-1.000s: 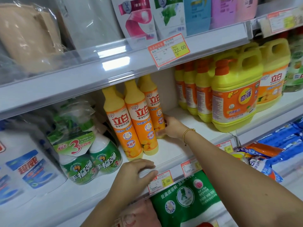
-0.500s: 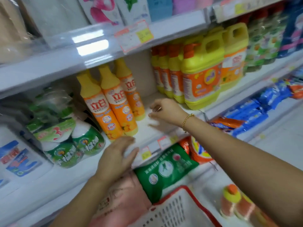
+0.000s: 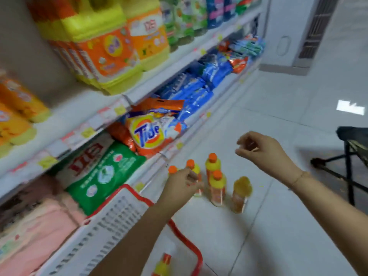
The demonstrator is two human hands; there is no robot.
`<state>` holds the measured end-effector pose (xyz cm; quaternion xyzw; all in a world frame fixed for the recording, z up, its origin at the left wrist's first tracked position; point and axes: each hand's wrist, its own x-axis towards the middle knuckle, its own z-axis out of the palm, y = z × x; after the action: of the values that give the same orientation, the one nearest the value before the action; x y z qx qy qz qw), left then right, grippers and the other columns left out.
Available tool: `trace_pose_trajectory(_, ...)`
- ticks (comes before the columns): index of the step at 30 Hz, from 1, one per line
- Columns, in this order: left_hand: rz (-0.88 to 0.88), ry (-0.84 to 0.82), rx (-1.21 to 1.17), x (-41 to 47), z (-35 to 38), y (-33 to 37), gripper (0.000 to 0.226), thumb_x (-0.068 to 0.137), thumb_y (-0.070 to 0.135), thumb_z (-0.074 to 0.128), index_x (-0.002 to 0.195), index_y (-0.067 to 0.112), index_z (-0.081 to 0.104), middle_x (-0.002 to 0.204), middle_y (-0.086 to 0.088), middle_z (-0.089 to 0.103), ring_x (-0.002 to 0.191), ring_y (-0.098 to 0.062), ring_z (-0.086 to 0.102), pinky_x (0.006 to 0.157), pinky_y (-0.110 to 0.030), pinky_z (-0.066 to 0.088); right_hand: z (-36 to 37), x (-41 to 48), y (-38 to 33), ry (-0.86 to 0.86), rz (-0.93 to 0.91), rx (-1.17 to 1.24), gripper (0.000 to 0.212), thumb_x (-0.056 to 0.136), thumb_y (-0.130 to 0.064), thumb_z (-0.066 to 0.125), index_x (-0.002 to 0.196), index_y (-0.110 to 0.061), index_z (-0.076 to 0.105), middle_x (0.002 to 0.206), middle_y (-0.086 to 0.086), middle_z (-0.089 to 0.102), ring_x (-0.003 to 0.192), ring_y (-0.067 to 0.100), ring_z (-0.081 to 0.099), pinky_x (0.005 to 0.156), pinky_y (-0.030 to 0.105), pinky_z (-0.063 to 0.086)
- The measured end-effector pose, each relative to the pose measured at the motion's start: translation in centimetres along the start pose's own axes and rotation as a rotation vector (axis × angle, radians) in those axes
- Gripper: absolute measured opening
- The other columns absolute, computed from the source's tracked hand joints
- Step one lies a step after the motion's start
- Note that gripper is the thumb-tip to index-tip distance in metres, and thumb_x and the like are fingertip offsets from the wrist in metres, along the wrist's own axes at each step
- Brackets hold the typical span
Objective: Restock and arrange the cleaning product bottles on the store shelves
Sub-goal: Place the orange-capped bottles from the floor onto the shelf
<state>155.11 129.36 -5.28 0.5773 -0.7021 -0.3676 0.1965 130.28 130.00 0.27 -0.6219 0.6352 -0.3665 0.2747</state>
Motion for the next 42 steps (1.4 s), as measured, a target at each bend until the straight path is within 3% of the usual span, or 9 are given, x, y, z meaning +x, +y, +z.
trace_pose_trajectory(3, -0.142, -0.107, -0.040, 0.9, 4.7, -1.6, 0.049, 0.070, 0.016, 0.084, 0.107, 0.017, 0.052, 0.103, -0.001, 0.059, 0.101, -0.020, 0.061, 0.094, -0.037, 0.048, 1.8, -3.3, 7.8, 0.015, 0.184, 0.094, 0.043, 0.071, 0.015, 0.063, 0.098, -0.018, 0.057, 0.091, 0.006, 0.065, 0.086, 0.025, 0.063, 0.066, 0.011, 0.045)
trace_pose_trajectory(8, -0.179, 0.131, -0.154, 2.4, 10.0, -1.8, 0.061, 0.065, 0.019, 0.087, 0.117, 0.008, 0.056, 0.109, 0.003, 0.063, 0.103, -0.013, 0.060, 0.084, -0.024, 0.043, 7.7, -7.7, 15.0, -0.217, 0.304, 0.227, 0.068, 0.075, 0.004, 0.071, 0.129, -0.029, 0.047, 0.118, -0.011, 0.054, 0.113, 0.015, 0.049, 0.088, 0.023, 0.040)
trace_pose_trajectory(14, -0.232, 0.297, -0.275, 3.0, 12.7, -1.0, 0.053, 0.069, 0.011, 0.083, 0.115, 0.010, 0.058, 0.097, 0.004, 0.063, 0.091, -0.016, 0.060, 0.077, -0.023, 0.041, 11.5, -8.0, 17.1, -0.104, 0.290, 0.348, 0.059, 0.082, -0.005, 0.069, 0.121, -0.043, 0.047, 0.119, -0.024, 0.057, 0.108, -0.007, 0.053, 0.085, 0.007, 0.038)
trace_pose_trajectory(18, -0.213, 0.305, -0.276, 3.0, 12.8, -1.4, 0.043, 0.068, 0.010, 0.084, 0.102, 0.016, 0.058, 0.086, 0.013, 0.062, 0.079, -0.003, 0.059, 0.067, -0.011, 0.044, 12.5, -7.5, 17.3, -0.002, 0.316, 0.359, 0.047, 0.072, -0.007, 0.079, 0.100, -0.037, 0.057, 0.097, -0.017, 0.067, 0.090, -0.006, 0.060, 0.081, 0.020, 0.048)
trace_pose_trajectory(21, -0.174, 0.298, -0.280, 2.6, 11.8, -1.6, 0.047, 0.068, 0.013, 0.085, 0.108, 0.017, 0.059, 0.096, 0.010, 0.067, 0.089, -0.006, 0.064, 0.083, -0.022, 0.051, 11.6, -7.3, 16.3, -0.017, 0.286, 0.360, 0.042, 0.073, -0.012, 0.080, 0.097, -0.036, 0.056, 0.095, -0.015, 0.066, 0.087, -0.011, 0.060, 0.075, 0.012, 0.046)
trace_pose_trajectory(24, -0.128, 0.337, -0.281, 1.7, 9.5, -0.2, 0.044, 0.068, 0.019, 0.085, 0.104, 0.023, 0.059, 0.097, 0.008, 0.069, 0.093, -0.009, 0.066, 0.086, -0.030, 0.053, 9.1, -7.6, 14.0, -0.042, 0.253, 0.396, 0.040, 0.071, -0.021, 0.083, 0.104, -0.028, 0.060, 0.098, -0.012, 0.068, 0.088, -0.007, 0.061, 0.070, 0.009, 0.048)
trace_pose_trajectory(29, 0.037, 0.369, -0.243, -1.5, 0.7, 4.7, 0.052, 0.067, 0.021, 0.085, 0.112, 0.023, 0.059, 0.097, 0.016, 0.066, 0.082, 0.012, 0.061, 0.069, -0.006, 0.047, 3.0, -6.7, 6.3, -0.130, 0.043, 0.357, 0.043, 0.063, -0.025, 0.086, 0.099, -0.032, 0.064, 0.097, -0.006, 0.069, 0.093, 0.009, 0.063, 0.075, 0.024, 0.055)
trace_pose_trajectory(34, 0.161, 0.349, -0.363, -6.5, -11.3, 8.4, 0.060, 0.052, 0.022, 0.092, 0.105, 0.022, 0.063, 0.090, 0.012, 0.073, 0.082, 0.003, 0.068, 0.071, -0.013, 0.052, -1.2, -5.4, -5.4, -0.171, -0.164, 0.216, 0.051, 0.047, -0.055, 0.084, 0.093, -0.042, 0.068, 0.094, -0.008, 0.069, 0.094, 0.011, 0.063, 0.080, 0.034, 0.053)
trace_pose_trajectory(42, 0.298, 0.652, -0.297, -16.6, -26.3, 6.6, 0.065, 0.041, 0.043, 0.093, 0.097, 0.026, 0.063, 0.089, 0.025, 0.071, 0.081, 0.009, 0.065, 0.070, -0.007, 0.049, 5.0, 1.4, -24.6, -0.011, -0.496, 0.433, 0.054, 0.067, -0.031, 0.085, 0.110, -0.013, 0.059, 0.103, -0.002, 0.070, 0.096, 0.013, 0.066, 0.091, 0.037, 0.052)
